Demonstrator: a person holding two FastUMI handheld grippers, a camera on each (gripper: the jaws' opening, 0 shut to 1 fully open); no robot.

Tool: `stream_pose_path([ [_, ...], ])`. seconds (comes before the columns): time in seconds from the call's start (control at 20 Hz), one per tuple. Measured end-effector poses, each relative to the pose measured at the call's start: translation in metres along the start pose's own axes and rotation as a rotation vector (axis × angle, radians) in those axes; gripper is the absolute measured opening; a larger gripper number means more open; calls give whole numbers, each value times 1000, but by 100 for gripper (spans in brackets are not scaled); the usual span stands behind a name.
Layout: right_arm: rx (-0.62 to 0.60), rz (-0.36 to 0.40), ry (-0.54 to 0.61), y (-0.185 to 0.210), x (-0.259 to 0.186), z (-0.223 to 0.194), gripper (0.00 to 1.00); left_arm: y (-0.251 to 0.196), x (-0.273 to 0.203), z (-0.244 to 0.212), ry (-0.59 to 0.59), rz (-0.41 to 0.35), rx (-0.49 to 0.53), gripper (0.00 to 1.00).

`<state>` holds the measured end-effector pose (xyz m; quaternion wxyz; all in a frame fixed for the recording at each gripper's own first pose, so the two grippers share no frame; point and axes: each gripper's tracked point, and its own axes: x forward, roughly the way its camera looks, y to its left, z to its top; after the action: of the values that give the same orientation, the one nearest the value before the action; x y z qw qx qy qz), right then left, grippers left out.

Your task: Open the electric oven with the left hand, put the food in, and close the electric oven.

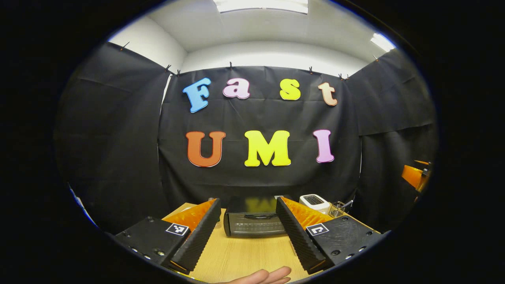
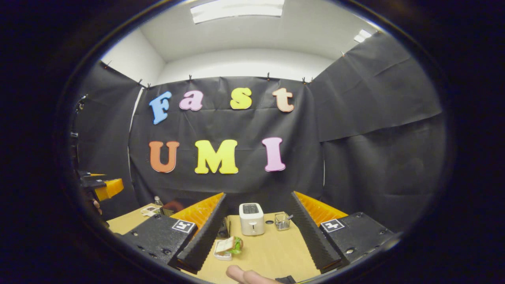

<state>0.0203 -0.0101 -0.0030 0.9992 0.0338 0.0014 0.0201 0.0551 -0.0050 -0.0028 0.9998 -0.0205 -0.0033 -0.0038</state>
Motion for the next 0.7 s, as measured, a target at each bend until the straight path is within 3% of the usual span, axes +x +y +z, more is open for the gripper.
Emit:
stream_pose_path([
  [0.05, 1, 3, -1, 0, 4, 0, 100, 0, 13, -3, 6, -5, -6, 92],
  [0.1, 2, 8, -2, 0, 7, 0, 92, 0, 26, -4, 7, -11, -10, 92],
  [0.15, 2, 10, -5, -1, 12, 0, 100, -2, 39, -5, 7, -21, -9, 92],
  [0.35, 13, 12, -12, -8, 27, -5, 100, -4, 98, -25, 35, -31, -6, 92],
  [0.4, 19, 19, -9, -8, 30, -9, 100, -8, 111, -34, 50, -42, -12, 82],
  [0.45, 23, 26, -4, -8, 32, -13, 100, -11, 125, -44, 66, -53, -18, 93],
  [0.7, 16, 48, -3, -18, 45, -29, 100, -13, 185, -108, 202, -44, -8, 93],
])
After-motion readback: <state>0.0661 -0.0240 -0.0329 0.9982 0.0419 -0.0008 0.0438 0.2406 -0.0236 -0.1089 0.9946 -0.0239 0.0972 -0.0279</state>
